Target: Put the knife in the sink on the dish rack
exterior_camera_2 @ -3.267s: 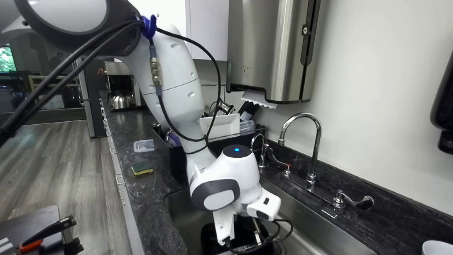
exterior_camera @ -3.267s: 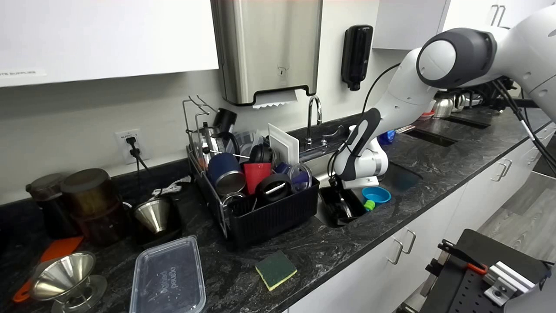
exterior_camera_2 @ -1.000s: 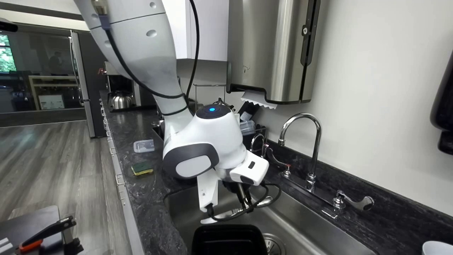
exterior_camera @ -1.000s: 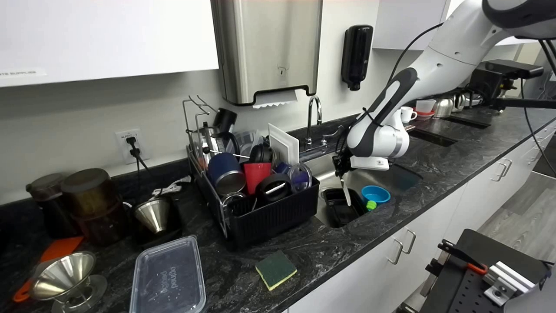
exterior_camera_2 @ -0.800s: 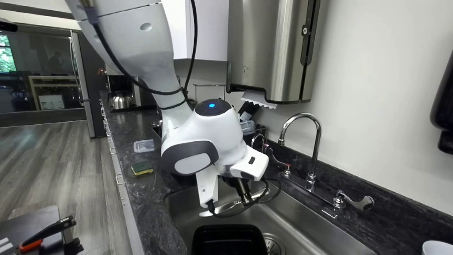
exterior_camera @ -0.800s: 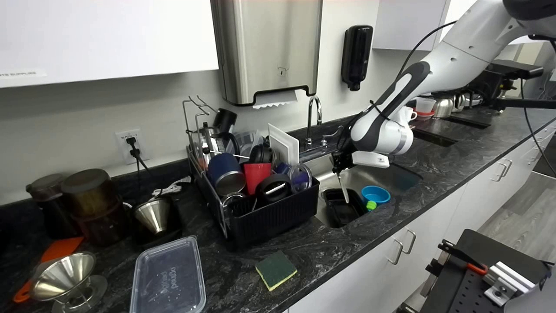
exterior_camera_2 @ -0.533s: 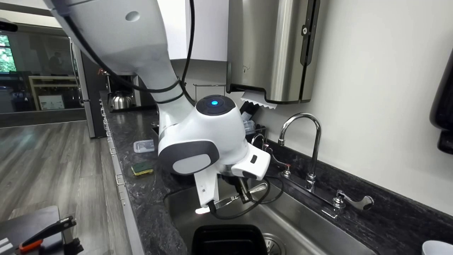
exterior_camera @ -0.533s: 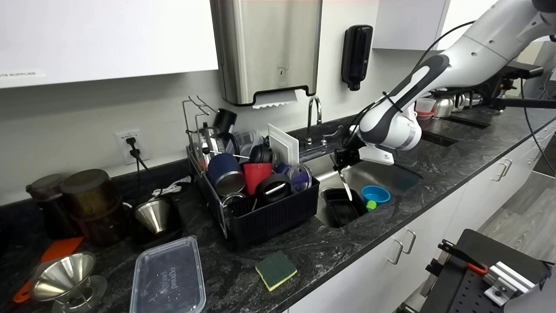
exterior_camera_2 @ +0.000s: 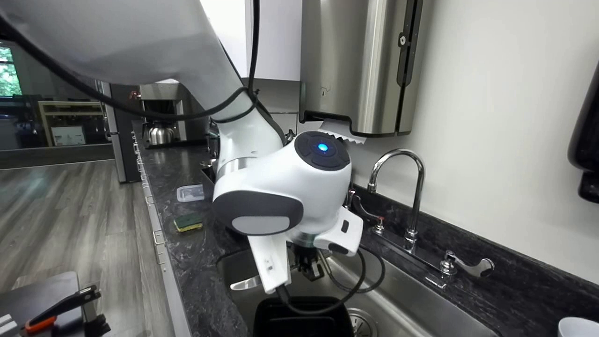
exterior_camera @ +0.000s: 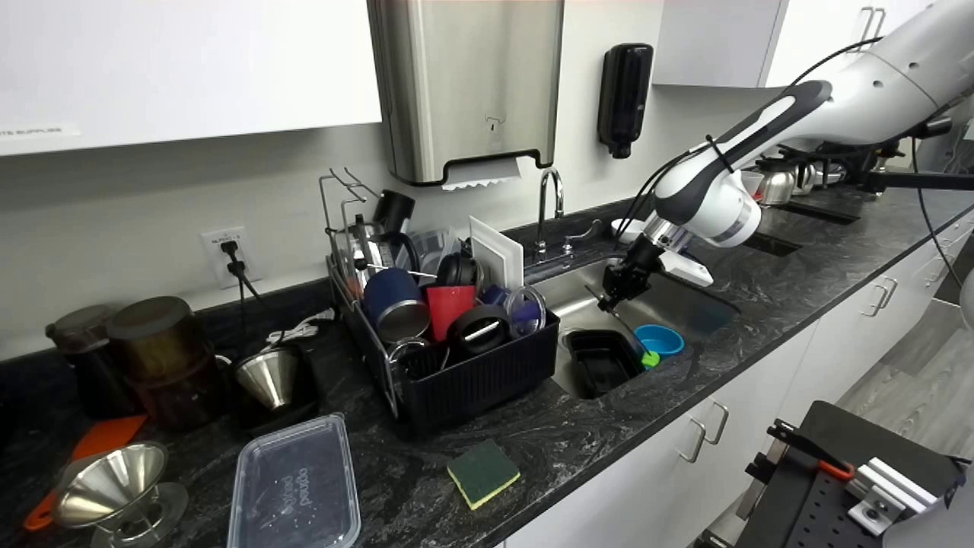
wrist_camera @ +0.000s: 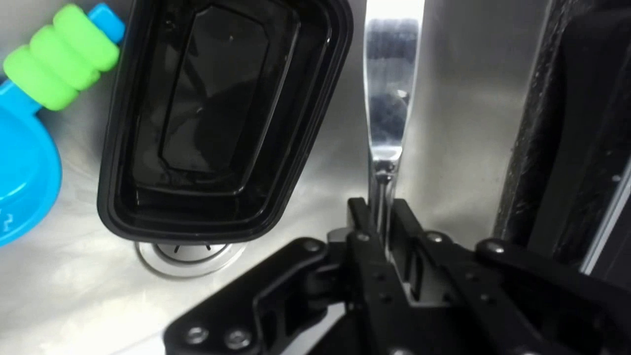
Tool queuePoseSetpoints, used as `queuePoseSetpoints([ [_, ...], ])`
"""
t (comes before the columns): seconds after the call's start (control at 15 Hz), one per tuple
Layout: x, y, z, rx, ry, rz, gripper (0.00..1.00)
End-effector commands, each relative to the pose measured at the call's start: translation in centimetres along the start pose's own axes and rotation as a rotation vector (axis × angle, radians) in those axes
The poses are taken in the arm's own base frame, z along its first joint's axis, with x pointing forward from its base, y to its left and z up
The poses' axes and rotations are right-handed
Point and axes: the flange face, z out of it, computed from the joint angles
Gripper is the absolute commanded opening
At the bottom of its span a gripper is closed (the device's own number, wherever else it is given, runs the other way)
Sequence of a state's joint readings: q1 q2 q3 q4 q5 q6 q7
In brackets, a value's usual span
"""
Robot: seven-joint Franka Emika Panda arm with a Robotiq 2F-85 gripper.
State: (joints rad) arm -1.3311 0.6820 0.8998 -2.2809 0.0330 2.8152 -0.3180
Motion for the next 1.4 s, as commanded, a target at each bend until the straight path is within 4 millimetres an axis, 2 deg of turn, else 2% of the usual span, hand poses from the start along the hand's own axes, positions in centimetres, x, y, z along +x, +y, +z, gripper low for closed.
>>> queuePoseSetpoints([
  [0.0,-0.1,0.5,-0.3,0.075,-0.094,-0.038,0.04],
  [0.73,-1.3,0.4,-0.4,0.465,-0.507,-0.346,0.04],
  [0.87,-1.5,0.6,-0.2,0.484,-0.536,-0.350,0.04],
  [1.33,-1.2,0.2,0.2,0.771,-0.737,-0.538,0.04],
])
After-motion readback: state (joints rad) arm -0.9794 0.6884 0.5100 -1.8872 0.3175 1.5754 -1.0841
